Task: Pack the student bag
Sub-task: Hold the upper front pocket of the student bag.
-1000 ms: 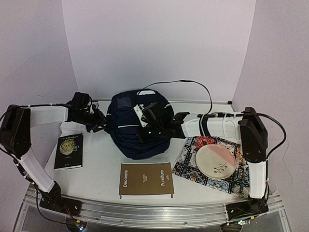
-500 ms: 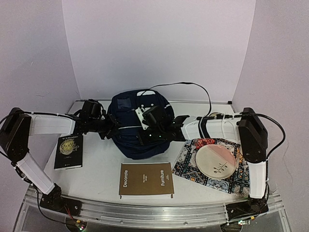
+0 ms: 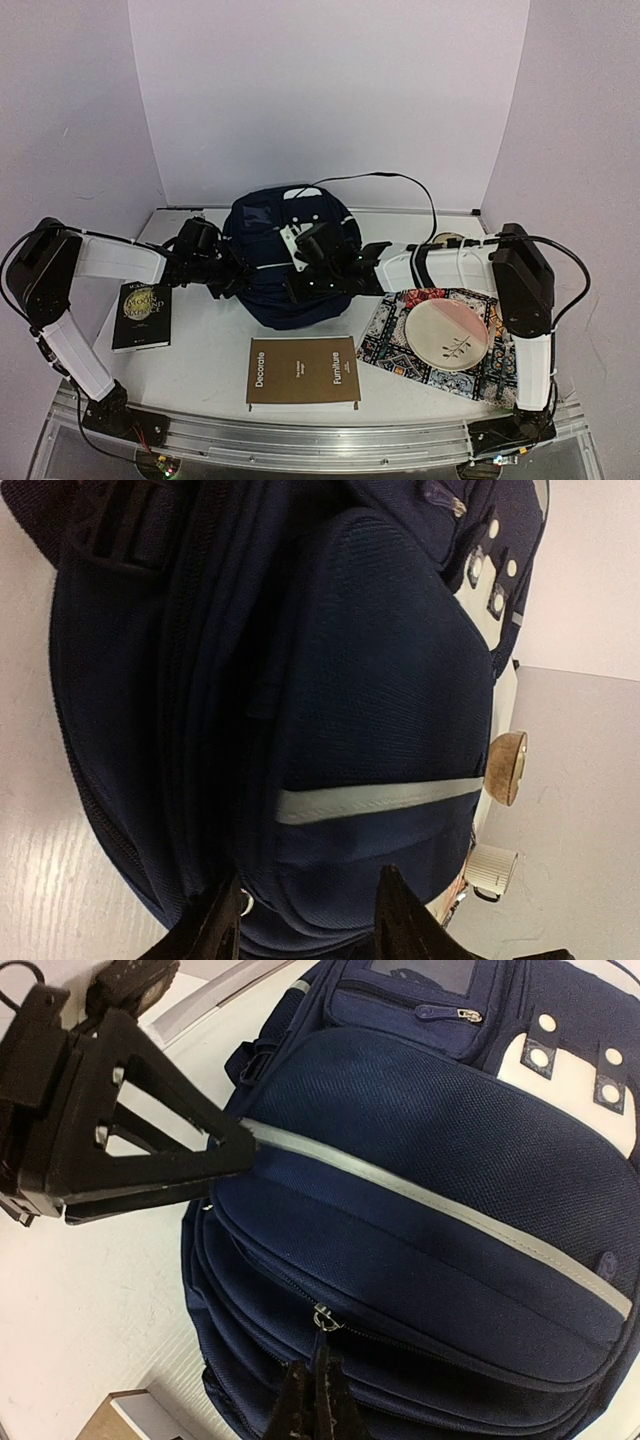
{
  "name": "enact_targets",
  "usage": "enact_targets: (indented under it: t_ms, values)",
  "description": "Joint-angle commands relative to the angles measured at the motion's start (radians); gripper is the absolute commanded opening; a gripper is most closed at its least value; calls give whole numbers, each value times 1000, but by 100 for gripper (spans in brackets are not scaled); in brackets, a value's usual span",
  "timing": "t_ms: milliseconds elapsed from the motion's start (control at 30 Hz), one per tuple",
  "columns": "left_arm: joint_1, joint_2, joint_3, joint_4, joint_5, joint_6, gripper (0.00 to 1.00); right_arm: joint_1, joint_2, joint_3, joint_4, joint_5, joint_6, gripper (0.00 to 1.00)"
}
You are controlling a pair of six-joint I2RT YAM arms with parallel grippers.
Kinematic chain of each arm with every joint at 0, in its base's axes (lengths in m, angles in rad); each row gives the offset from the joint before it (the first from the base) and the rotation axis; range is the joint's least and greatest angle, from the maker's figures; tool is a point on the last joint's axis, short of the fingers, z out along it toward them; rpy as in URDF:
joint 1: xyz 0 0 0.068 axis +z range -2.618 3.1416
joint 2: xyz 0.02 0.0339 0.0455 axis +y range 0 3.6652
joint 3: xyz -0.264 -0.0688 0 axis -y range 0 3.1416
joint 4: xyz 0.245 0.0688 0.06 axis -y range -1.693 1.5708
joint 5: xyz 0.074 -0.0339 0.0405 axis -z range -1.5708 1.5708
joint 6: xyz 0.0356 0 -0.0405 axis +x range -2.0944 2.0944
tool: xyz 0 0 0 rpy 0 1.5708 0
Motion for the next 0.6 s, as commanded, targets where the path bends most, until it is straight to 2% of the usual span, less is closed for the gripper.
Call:
enact_targets:
  t_ms: [0, 367, 467, 567]
  values:
    - [-1, -32, -32, 1, -61, 10, 48, 15, -56, -25, 34, -8, -14, 0]
    - [-18, 62, 43, 1, 18, 37, 43, 21, -52, -66, 56, -30, 17, 0]
    - [-24, 78, 48, 7, 28, 37, 34, 21, -45, -82, 60, -22, 36, 0]
    - [-26, 78, 38, 19, 33, 33, 21, 21, -33, -95, 68, -3, 48, 0]
